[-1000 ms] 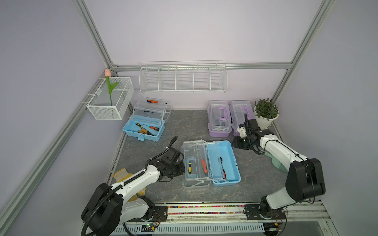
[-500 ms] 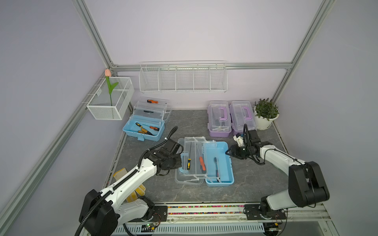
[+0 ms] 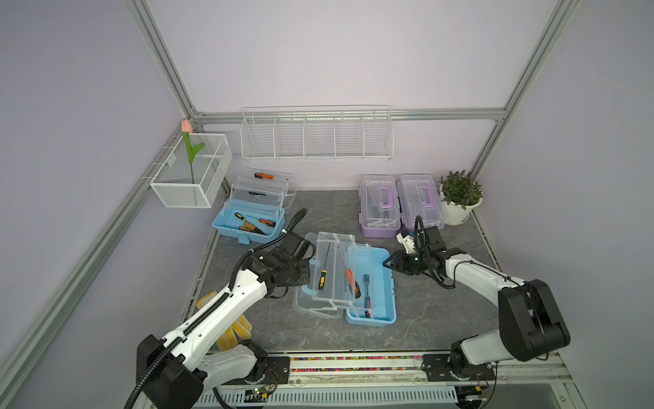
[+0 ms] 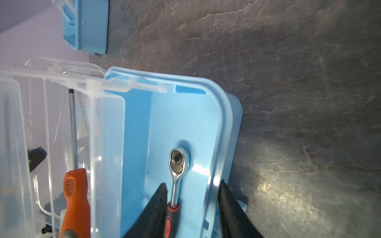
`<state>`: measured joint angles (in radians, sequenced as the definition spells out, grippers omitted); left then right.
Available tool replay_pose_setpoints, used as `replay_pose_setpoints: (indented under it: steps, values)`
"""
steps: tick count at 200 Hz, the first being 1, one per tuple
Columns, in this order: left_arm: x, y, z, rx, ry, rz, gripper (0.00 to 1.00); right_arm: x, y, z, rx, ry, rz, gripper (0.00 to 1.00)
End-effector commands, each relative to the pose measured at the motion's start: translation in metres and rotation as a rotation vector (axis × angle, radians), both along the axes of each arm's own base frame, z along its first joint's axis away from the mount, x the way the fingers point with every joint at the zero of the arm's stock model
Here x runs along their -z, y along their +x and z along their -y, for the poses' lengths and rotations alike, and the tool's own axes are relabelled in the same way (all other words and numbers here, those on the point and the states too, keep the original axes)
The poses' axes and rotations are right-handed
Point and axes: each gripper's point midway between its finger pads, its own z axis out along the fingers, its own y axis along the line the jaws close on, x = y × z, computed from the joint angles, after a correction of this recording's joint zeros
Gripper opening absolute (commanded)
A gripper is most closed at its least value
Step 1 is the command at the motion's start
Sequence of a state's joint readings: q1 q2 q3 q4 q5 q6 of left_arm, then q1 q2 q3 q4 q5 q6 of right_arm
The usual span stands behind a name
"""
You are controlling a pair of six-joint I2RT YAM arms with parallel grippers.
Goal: Close toolboxes
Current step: Close the toolbox lid.
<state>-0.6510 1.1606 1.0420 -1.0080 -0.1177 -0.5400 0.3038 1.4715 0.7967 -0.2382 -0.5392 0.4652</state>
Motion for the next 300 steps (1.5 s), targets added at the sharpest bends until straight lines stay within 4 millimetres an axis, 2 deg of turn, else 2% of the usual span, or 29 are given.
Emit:
replay_pose_setpoints:
  steps: [1, 17, 44, 74, 100, 104, 142, 176, 200, 232, 235, 251, 261, 300]
  values:
    - [-0.025, 0.004, 0.004, 0.016, -0.011, 0.056, 0.00, -0.012, -0.002, -0.017, -0.040, 0.065, 0.033, 0.39]
    - [-0.020, 0.003, -0.002, 0.011, 0.044, 0.038, 0.00, -0.010, -0.003, -0.020, -0.043, 0.048, 0.032, 0.36]
    - [-0.022, 0.002, -0.008, 0.002, 0.073, 0.049, 0.00, -0.003, -0.004, -0.022, -0.055, -0.028, 0.024, 0.24]
    - [-0.026, 0.003, -0.005, 0.011, 0.065, 0.064, 0.00, -0.001, -0.004, -0.025, -0.065, -0.085, 0.032, 0.21]
    - [-0.031, 0.003, 0.009, 0.049, 0.071, 0.083, 0.00, 0.007, -0.010, -0.031, -0.088, -0.132, 0.026, 0.18]
    - [-0.031, 0.002, 0.012, 0.059, 0.079, 0.087, 0.00, -0.003, -0.003, -0.036, -0.089, -0.123, 0.052, 0.17]
    - [-0.034, -0.001, 0.029, 0.125, 0.178, 0.098, 0.00, 0.006, -0.003, -0.050, -0.118, -0.161, 0.055, 0.15]
    - [-0.051, -0.003, 0.045, 0.153, 0.205, 0.137, 0.00, 0.007, -0.005, -0.060, -0.134, -0.198, 0.077, 0.13]
    - [-0.063, -0.006, 0.069, 0.200, 0.179, 0.161, 0.00, 0.001, -0.010, -0.078, -0.170, -0.081, 0.068, 0.13]
    - [-0.063, -0.010, 0.096, 0.248, 0.145, 0.159, 0.00, -0.011, -0.008, -0.089, -0.167, 0.061, 0.067, 0.18]
    - [-0.063, -0.011, 0.098, 0.252, 0.142, 0.158, 0.00, -0.004, -0.013, -0.086, -0.162, 0.062, 0.047, 0.19]
    - [-0.061, -0.013, 0.105, 0.262, 0.129, 0.153, 0.00, -0.004, -0.013, -0.083, -0.149, 0.106, 0.041, 0.24]
    - [-0.060, -0.015, 0.109, 0.270, 0.121, 0.152, 0.08, -0.003, -0.013, -0.081, -0.139, 0.119, 0.035, 0.27]
    - [-0.060, -0.018, 0.120, 0.283, 0.086, 0.151, 0.27, -0.005, -0.013, -0.073, -0.121, 0.130, 0.040, 0.38]
